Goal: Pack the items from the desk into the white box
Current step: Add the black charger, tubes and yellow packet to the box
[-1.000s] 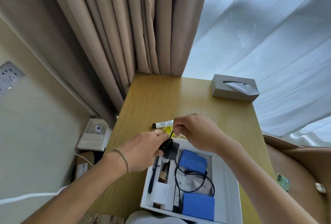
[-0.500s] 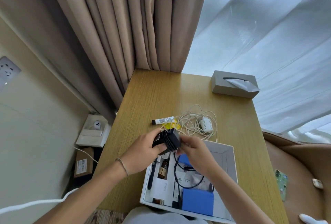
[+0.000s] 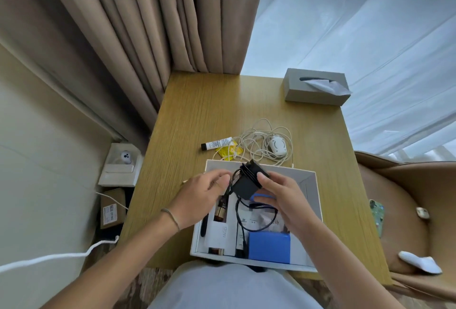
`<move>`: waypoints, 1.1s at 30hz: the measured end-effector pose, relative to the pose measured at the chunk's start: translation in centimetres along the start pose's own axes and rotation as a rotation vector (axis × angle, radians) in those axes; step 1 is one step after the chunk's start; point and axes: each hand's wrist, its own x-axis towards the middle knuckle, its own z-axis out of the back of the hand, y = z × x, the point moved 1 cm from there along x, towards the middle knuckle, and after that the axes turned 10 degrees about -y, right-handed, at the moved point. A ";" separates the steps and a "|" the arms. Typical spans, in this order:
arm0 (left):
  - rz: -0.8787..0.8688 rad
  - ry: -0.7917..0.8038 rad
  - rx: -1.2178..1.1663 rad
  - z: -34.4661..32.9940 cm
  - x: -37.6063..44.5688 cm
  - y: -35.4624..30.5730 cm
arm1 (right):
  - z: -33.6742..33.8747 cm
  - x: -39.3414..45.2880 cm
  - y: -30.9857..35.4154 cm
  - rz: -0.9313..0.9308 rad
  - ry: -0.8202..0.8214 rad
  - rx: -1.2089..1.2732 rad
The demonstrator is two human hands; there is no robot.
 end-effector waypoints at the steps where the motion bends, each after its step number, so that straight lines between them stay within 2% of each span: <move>1: -0.004 -0.035 0.033 0.1 0.0 0.8 | 0.8 0.2 -0.3 -0.003 -0.037 -0.041; 5: -0.044 -0.202 0.199 -0.1 0.0 3.4 | 3.8 0.6 -0.8 0.001 -0.092 -0.240; 8: -0.134 -0.217 0.300 -1.1 0.1 4.1 | 4.8 1.4 -0.6 0.048 -0.106 -0.574; 14: -0.161 -0.218 0.380 -1.8 0.6 4.2 | 3.2 3.8 -0.1 0.242 0.186 -1.332; 18: -0.171 -0.212 0.411 -1.9 0.4 4.2 | 1.2 5.0 0.1 0.277 0.348 -1.654; 21: -0.170 -0.225 0.402 -2.0 0.3 4.2 | 0.1 5.3 -0.5 0.301 0.450 -1.718; 23: -0.174 -0.232 0.399 -2.1 0.2 4.1 | -0.3 5.4 -1.2 0.322 0.454 -1.682; 28: -0.171 -0.246 0.394 -2.2 0.1 4.1 | -0.2 5.8 -3.2 0.430 0.372 -1.572; 33: -0.170 -0.261 0.391 -2.5 0.1 4.2 | 0.9 5.5 -4.9 0.486 0.213 -1.441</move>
